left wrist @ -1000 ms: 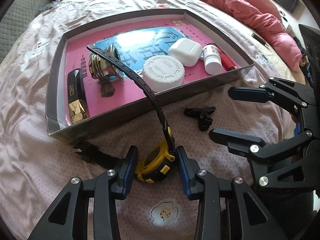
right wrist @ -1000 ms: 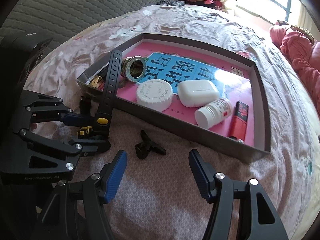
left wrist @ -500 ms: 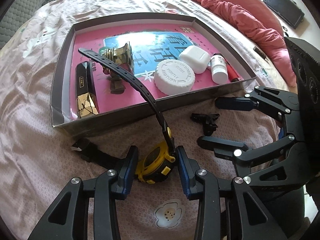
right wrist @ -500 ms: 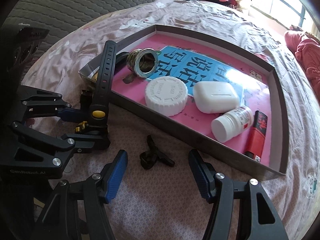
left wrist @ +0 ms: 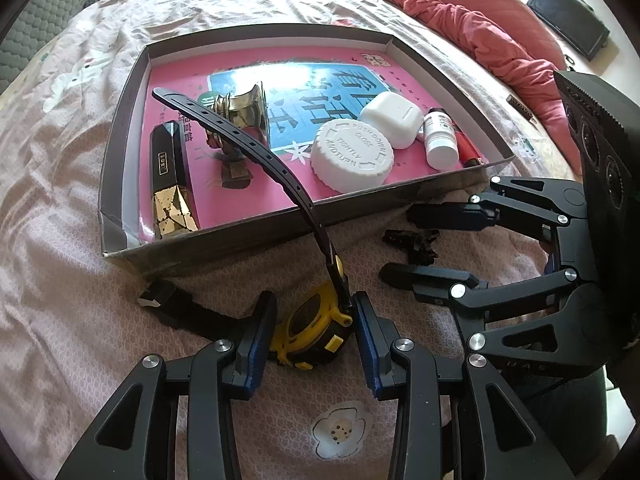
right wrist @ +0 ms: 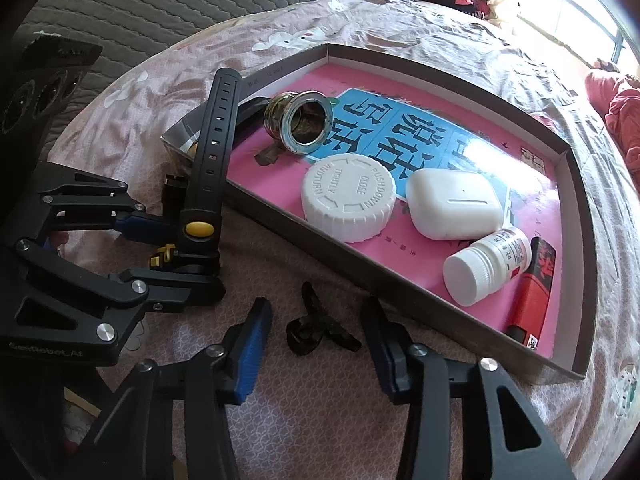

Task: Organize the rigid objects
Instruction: 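Grasp the small black clip with the right tool while the left tool lifts the watch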

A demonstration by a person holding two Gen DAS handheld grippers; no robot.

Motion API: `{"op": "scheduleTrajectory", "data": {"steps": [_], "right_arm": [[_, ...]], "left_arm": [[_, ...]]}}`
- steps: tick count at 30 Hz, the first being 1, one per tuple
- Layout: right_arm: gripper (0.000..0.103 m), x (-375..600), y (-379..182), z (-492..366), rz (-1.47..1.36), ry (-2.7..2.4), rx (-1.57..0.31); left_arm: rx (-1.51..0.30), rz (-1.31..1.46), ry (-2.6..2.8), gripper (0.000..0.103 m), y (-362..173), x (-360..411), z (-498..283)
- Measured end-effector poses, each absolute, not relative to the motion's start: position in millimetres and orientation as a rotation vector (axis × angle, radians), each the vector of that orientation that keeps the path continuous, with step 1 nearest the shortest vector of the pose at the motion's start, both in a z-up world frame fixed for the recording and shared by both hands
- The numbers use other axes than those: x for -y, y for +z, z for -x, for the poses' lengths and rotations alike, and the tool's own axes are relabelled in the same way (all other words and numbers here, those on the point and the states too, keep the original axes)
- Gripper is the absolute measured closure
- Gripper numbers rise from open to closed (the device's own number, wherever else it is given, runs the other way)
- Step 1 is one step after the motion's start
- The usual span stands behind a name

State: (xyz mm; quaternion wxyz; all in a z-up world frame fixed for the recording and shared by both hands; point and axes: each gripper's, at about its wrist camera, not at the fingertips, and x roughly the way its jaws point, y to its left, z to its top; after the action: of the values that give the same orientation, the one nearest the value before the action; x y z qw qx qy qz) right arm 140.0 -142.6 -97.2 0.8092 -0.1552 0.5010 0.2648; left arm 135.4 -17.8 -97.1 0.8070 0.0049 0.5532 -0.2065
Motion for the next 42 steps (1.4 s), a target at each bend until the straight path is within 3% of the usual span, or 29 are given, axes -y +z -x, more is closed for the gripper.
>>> {"op": "scheduleTrajectory", "data": {"steps": [4, 21, 42], "right_arm": [[0.069, 143.2, -96.6, -136.9, 0.33, 0.585, -1.076], [0.07, 139.9, -100.9, -137.3, 0.29, 0.591, -1.075], [0.07, 178.6, -80.5, -112.5, 0.016, 0.533, -1.044]], "left_arm": [[-1.186, -0.013, -0.442, 0.063, -98.2, 19.7, -137.6], [-1.189, 0.011, -0.425, 0.063, -101.1, 18.6, -141.3], [-1.116, 0.139, -0.391, 0.074, -69.3, 1.9, -128.8]]}}
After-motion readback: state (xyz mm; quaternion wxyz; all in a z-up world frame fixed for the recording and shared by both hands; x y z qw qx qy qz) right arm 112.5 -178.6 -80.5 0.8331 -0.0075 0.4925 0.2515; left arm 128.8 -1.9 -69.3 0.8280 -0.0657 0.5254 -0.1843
